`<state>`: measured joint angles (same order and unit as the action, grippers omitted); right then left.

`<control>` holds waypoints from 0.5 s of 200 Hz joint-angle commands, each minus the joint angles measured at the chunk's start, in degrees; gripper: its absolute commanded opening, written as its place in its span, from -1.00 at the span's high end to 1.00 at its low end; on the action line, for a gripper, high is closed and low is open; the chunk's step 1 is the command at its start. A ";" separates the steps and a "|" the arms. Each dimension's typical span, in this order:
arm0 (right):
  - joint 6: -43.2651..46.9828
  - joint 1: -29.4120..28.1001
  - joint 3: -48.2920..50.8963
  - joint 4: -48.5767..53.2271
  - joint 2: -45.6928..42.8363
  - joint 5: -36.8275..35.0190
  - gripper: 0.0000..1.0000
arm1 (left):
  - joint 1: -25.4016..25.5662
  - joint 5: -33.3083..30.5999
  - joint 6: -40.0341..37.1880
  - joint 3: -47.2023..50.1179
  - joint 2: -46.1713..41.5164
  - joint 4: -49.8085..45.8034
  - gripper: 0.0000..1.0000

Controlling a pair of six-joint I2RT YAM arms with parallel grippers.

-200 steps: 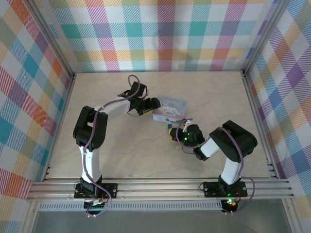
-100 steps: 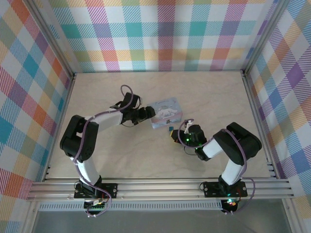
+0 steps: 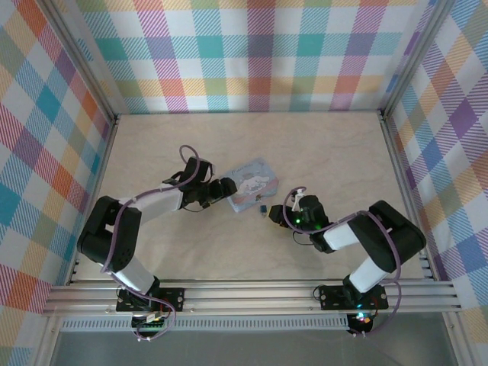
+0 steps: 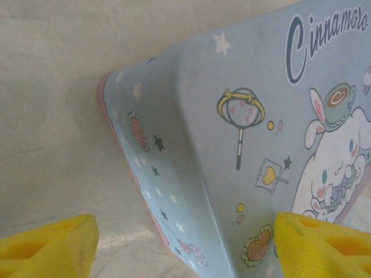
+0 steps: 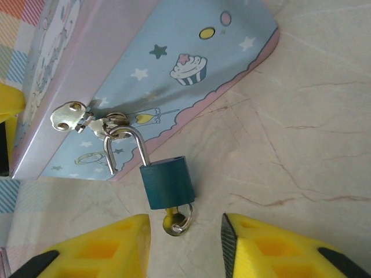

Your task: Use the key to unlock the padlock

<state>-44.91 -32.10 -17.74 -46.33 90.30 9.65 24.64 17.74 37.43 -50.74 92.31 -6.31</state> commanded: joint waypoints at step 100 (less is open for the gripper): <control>19.84 6.08 -14.17 25.64 -5.09 22.46 -0.14 | -0.01 0.85 -0.67 -4.89 -12.41 -14.20 -0.57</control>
<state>-26.24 -26.26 -30.09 -22.15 83.09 27.77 24.64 14.72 36.21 -53.01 81.78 -19.79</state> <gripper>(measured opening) 0.574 0.793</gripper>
